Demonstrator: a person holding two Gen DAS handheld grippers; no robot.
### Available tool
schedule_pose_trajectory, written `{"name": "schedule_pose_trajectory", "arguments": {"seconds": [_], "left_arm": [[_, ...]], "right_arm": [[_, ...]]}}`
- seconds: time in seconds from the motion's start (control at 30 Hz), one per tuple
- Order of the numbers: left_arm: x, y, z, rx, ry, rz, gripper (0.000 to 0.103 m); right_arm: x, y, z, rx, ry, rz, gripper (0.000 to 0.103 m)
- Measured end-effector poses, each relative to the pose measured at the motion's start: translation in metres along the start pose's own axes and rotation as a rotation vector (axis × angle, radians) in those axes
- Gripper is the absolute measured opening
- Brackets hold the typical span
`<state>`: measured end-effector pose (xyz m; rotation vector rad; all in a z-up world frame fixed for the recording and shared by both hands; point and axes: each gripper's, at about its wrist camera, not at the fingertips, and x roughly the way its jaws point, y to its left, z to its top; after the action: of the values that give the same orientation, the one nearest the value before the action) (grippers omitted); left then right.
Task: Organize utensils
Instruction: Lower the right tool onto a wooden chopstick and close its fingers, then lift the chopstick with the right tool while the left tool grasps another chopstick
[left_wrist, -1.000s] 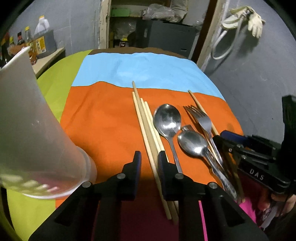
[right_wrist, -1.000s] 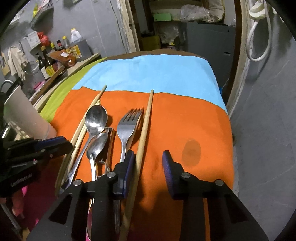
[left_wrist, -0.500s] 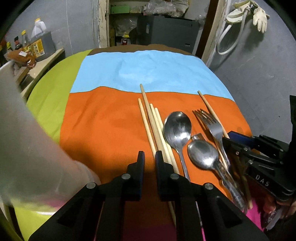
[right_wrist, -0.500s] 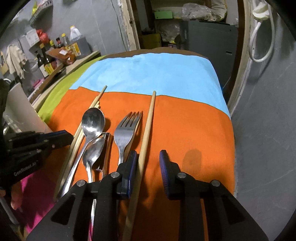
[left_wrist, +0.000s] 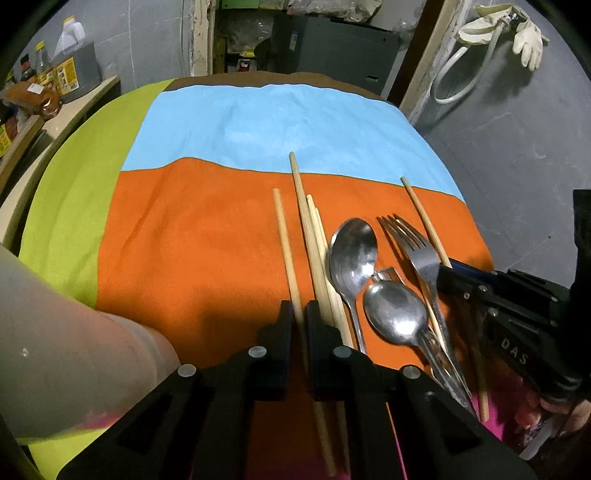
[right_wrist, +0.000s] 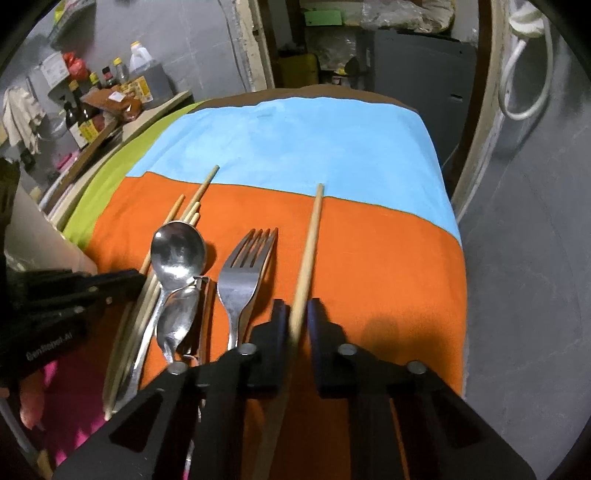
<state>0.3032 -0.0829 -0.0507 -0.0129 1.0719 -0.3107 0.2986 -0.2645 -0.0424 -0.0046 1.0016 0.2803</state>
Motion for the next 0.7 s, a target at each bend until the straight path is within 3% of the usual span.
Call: {"name": "schedule_pose_trajectory", "arguments": {"seconds": [0.2, 0.33, 0.47, 0.7], "left_arm": [[-0.016, -0.004, -0.018, 0.02, -0.039, -0.008, 0.002], [-0.038, -0.004, -0.031, 0.014, -0.085, -0.057, 0.002], [-0.065, -0.006, -0.046, 0.027, -0.201, -0.118, 0.002], [-0.106, -0.007, -0.056, 0.038, -0.426, -0.155, 0.002]], "right_arm": [[-0.008, -0.009, -0.009, 0.096, -0.014, 0.073, 0.005], [-0.024, -0.009, -0.022, 0.129, -0.074, 0.092, 0.005], [-0.047, -0.004, -0.036, 0.144, -0.175, 0.11, 0.005], [-0.094, 0.034, -0.044, 0.061, -0.439, 0.085, 0.005]]}}
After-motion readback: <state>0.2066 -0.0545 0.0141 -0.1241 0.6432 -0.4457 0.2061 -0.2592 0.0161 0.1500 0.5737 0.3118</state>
